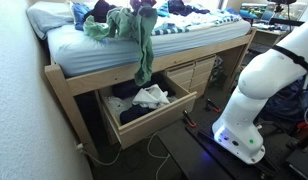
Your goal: Put the green cloth in the open drawer then close the drawer
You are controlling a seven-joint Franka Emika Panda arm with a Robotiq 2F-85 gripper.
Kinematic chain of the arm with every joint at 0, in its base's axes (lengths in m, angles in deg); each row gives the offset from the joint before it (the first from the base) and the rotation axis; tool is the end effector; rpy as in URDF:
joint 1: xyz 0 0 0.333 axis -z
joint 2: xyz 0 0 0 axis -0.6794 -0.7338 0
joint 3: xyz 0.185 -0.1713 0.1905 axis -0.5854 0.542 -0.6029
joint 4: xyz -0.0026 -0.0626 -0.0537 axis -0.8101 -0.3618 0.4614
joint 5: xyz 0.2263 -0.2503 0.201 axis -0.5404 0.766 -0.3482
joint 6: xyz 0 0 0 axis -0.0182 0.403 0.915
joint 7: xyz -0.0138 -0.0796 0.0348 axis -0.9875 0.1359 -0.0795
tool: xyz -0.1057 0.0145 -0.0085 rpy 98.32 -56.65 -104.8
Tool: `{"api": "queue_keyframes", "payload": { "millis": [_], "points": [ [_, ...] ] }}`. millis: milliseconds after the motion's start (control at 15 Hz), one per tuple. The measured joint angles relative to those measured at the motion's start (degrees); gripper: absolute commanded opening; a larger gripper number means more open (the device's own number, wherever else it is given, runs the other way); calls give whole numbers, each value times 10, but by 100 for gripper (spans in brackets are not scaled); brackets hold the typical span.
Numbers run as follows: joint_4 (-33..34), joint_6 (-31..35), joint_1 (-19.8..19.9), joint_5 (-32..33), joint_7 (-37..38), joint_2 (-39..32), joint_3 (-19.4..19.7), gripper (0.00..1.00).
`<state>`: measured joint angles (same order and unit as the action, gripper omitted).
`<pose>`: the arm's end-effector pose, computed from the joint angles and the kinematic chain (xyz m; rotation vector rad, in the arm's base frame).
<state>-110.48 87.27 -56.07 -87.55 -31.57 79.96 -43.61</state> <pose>0.4189 0.1799 0.5995 -2.7647 -0.2990 -0.7432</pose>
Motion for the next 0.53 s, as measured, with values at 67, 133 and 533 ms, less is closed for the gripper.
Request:
{"api": "queue_keyframes", "payload": {
  "millis": [67, 133, 533],
  "points": [
    [0, 0, 0, 0, 0, 2, 0, 22],
    [0, 0, 0, 0, 0, 2, 0, 22],
    [0, 0, 0, 0, -1, -5, 0, 6]
  ]
}}
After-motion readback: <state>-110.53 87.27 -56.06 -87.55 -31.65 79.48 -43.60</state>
